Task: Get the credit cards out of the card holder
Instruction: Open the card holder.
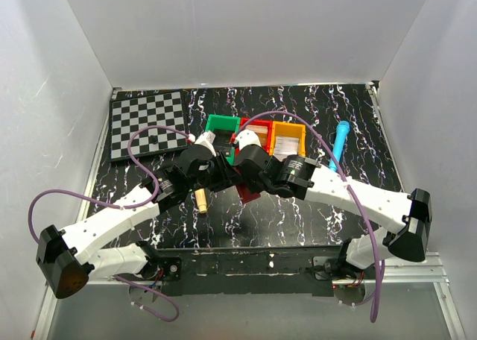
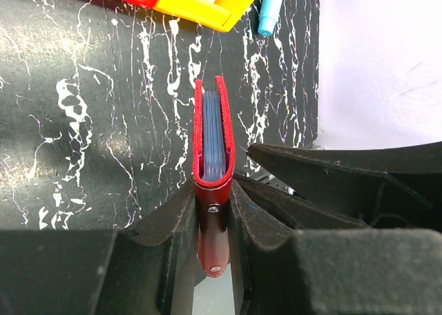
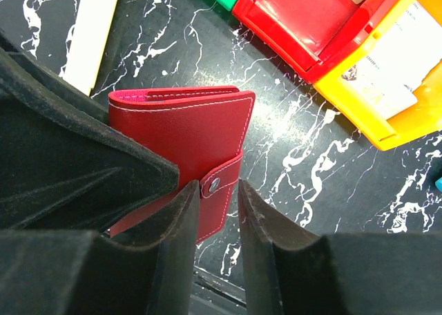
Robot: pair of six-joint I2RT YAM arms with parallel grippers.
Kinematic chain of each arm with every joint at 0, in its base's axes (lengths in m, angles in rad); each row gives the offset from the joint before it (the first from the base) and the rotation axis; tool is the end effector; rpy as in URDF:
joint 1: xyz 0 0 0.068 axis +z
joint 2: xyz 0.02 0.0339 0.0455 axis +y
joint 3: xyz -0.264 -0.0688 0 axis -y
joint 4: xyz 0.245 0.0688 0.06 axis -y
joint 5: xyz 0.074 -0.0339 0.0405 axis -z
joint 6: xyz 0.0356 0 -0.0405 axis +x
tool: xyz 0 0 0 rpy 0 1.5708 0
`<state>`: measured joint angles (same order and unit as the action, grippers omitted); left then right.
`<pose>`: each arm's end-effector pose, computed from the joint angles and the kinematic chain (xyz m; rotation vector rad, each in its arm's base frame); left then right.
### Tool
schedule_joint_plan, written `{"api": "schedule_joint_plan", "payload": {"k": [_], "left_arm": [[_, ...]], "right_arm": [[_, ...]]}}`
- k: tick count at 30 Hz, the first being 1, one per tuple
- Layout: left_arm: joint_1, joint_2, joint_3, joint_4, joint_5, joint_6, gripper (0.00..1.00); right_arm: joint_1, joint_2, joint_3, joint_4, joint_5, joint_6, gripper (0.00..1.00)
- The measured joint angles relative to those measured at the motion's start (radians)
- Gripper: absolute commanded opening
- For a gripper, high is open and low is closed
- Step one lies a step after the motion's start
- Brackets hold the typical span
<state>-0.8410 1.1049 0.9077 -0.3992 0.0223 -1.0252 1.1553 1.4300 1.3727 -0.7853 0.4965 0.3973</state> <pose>0.1621 -0.1824 0.2986 -0.2049 2.3715 -1.0290 0.1370 0.2686 0.3422 -0.6400 2.2034 0.1967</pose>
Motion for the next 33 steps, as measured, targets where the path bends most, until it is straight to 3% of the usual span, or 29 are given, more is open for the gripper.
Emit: {"api": "schedule_joint_plan", "payload": {"k": [10, 16, 33], "left_arm": [[0.0, 0.001, 0.004, 0.005, -0.002, 0.0, 0.0], [0.0, 0.001, 0.004, 0.002, -0.007, 0.0, 0.0], [-0.006, -0.006, 0.004, -0.009, -0.023, 0.0, 0.0]], "right_arm": [[0.005, 0.007, 0.008, -0.002, 0.013, 0.011, 0.2], [0.006, 0.018, 0.013, -0.002, 0.013, 0.014, 0.01], [0.004, -0.023, -0.022, 0.018, -0.013, 0.017, 0.01]]}}
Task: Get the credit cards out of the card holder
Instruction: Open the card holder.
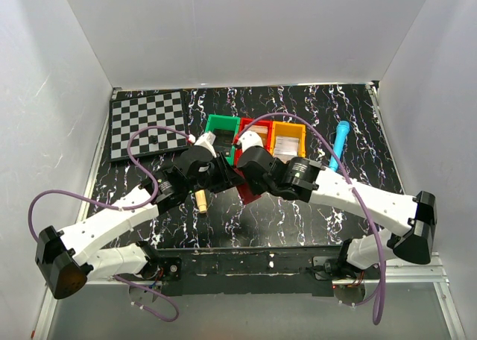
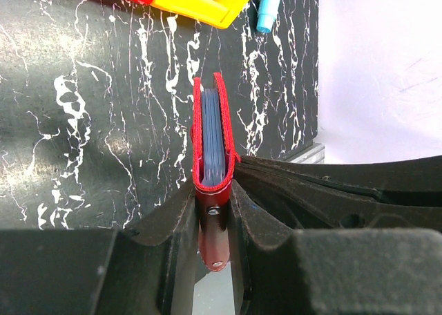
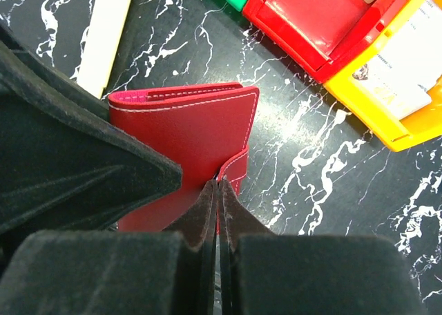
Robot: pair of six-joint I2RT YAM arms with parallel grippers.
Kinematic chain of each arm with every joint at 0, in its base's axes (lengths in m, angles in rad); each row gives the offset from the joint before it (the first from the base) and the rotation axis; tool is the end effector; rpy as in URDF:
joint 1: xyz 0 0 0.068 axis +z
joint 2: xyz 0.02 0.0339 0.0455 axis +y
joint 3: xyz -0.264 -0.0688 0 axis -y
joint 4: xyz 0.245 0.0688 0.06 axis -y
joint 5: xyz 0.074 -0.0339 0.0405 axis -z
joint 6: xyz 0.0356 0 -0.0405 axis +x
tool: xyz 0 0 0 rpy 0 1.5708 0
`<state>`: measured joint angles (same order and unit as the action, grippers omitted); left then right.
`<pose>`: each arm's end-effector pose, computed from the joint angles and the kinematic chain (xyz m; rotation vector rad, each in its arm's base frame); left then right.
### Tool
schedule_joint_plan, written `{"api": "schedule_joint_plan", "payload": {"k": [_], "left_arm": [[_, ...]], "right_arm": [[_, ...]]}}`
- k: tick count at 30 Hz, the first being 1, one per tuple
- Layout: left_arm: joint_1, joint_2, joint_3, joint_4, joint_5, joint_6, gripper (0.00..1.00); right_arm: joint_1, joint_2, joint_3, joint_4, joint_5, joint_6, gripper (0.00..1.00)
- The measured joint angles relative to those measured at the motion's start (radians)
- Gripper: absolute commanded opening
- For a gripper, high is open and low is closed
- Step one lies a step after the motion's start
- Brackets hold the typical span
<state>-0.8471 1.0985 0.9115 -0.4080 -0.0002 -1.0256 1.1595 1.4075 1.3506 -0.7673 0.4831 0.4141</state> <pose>0.1606 -0.1818 0.3006 -0.2114 2.3614 -1.0132 0.1338 0.2654 0.3425 -0.6250 2.2026 0.2356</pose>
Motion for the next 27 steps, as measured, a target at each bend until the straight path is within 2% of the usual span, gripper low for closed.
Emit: {"api": "schedule_joint_plan", "payload": {"k": [13, 23, 24, 27], "left_arm": [[-0.008, -0.029, -0.002, -0.003, -0.017, -0.008, 0.0], [-0.007, -0.048, -0.004, -0.011, -0.031, -0.008, 0.0], [-0.007, -0.048, -0.005, -0.011, -0.03, -0.008, 0.0], [-0.007, -0.048, -0.01, -0.009, -0.03, -0.003, 0.0]], "right_arm": [[-0.041, -0.09, -0.064, 0.068, -0.087, 0.003, 0.01], [-0.077, -0.124, -0.102, 0.037, -0.106, 0.002, 0.01], [-0.083, -0.127, -0.103, 0.038, -0.115, 0.002, 0.05], [-0.113, -0.146, -0.105, 0.037, -0.155, 0.007, 0.37]]}}
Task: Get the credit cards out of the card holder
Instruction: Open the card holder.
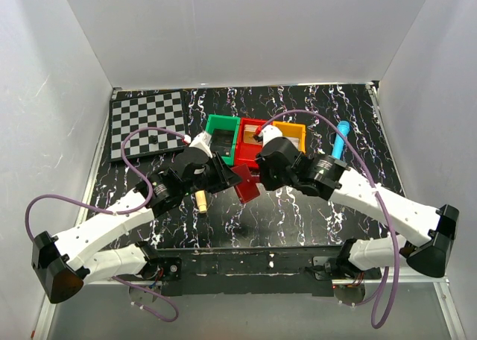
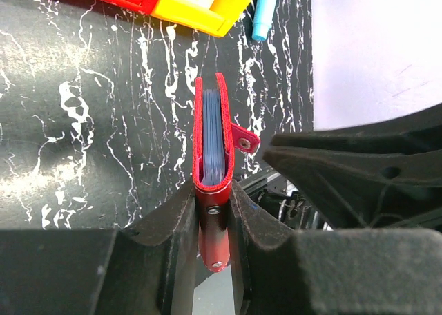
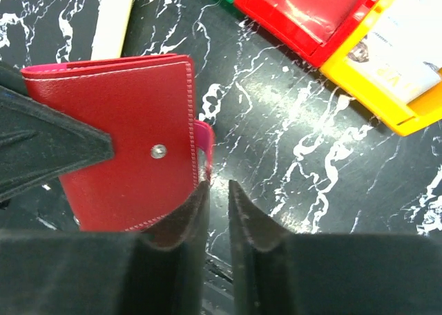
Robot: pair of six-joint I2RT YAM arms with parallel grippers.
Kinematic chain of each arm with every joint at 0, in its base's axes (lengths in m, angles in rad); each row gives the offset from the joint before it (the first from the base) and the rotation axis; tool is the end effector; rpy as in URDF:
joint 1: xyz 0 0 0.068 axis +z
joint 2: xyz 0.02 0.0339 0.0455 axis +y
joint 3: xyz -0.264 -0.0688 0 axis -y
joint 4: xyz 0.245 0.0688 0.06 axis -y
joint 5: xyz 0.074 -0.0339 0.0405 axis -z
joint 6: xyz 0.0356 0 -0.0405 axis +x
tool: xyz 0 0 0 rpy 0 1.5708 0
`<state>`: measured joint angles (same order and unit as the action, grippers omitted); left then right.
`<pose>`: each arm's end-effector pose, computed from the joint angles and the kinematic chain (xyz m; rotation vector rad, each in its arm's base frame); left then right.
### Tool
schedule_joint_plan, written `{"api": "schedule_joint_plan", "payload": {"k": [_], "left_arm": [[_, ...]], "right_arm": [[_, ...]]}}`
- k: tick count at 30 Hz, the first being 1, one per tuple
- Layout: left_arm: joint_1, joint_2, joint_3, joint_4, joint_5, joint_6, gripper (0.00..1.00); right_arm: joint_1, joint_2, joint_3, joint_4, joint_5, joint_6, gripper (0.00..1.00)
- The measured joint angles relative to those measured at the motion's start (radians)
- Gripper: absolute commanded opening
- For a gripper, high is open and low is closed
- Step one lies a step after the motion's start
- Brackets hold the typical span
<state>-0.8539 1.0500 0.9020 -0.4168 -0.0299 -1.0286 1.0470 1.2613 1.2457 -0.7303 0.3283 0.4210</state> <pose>0.1535 -0.1745 0.3071 -0.2225 2.3214 -1.0166 0.1423 0.2234 0.3480 -0.5479 2.2327 0.3900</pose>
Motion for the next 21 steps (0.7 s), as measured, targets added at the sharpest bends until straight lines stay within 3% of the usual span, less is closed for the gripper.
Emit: {"api": "schedule_joint_plan", "payload": {"k": [3, 7, 13, 21], "left_arm": [[0.0, -0.005, -0.013, 0.006, -0.001, 0.019, 0.0], [0.001, -0.018, -0.031, 0.014, -0.005, 0.066, 0.0], [0.001, -0.05, -0.09, 0.095, 0.023, 0.13, 0.0], [0.001, -0.076, -0.125, 0.168, 0.073, 0.158, 0.0]], "right_arm": [[-0.036, -0.033, -0.001, -0.004, -0.019, 0.011, 0.51], [-0.055, -0.1, -0.001, -0.004, -0.046, 0.005, 0.52], [-0.055, -0.175, -0.014, 0.054, -0.21, -0.016, 0.34], [-0.055, -0.1, -0.071, 0.12, -0.37, -0.024, 0.22]]}}
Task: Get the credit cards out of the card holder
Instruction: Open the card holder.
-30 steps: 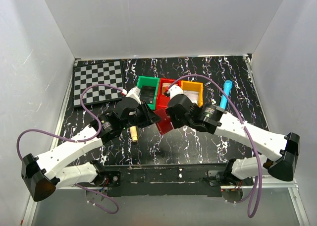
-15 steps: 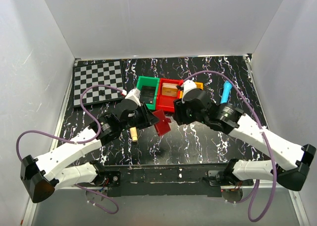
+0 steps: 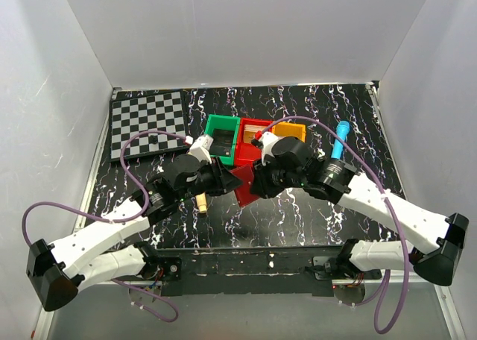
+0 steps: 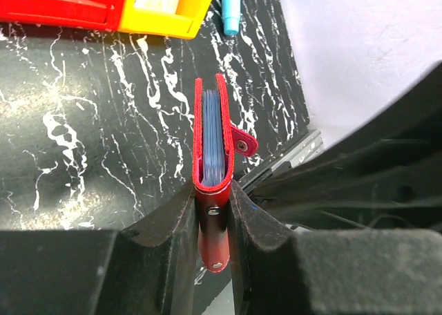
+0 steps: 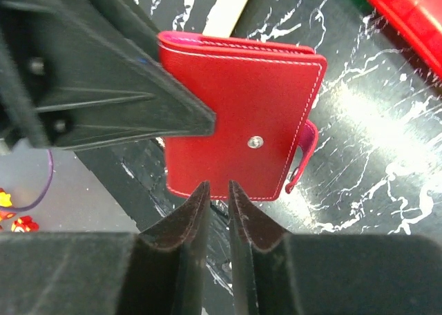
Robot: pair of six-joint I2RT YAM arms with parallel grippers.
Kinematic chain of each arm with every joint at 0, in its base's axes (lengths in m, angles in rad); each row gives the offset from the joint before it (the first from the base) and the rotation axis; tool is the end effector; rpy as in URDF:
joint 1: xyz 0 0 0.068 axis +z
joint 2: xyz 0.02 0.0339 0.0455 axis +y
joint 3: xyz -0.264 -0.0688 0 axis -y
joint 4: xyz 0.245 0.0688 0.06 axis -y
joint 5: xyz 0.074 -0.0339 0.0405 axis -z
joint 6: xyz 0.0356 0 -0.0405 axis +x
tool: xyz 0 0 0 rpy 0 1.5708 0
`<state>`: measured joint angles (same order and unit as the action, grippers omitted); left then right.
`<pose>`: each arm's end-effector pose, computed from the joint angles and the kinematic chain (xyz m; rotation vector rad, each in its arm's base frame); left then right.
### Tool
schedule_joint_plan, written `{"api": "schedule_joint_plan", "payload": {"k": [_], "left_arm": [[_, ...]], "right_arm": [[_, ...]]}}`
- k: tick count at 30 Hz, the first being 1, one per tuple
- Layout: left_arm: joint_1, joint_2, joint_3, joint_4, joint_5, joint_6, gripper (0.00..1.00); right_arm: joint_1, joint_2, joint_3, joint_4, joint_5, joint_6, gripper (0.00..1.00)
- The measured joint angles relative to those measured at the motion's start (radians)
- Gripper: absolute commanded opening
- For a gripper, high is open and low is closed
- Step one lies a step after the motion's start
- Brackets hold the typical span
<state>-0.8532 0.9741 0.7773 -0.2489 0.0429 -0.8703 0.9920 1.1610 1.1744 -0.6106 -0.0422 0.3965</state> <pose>0.1452 -0.1686 0.2956 0.0110 2.2084 -1.0876 0.1353 0.2098 0.3573 -0.6968 2.1833 0.8132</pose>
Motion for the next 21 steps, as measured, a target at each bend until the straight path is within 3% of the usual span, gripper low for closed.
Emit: {"api": "schedule_joint_plan", "payload": {"k": [8, 21], "left_arm": [[0.0, -0.06, -0.043, 0.073, 0.042, 0.014, 0.0], [0.001, -0.108, -0.193, 0.341, 0.225, 0.053, 0.0]], "right_arm": [[-0.096, -0.012, -0.076, 0.007, -0.013, 0.028, 0.18], [-0.204, -0.114, -0.158, 0.088, -0.149, 0.074, 0.25]]}}
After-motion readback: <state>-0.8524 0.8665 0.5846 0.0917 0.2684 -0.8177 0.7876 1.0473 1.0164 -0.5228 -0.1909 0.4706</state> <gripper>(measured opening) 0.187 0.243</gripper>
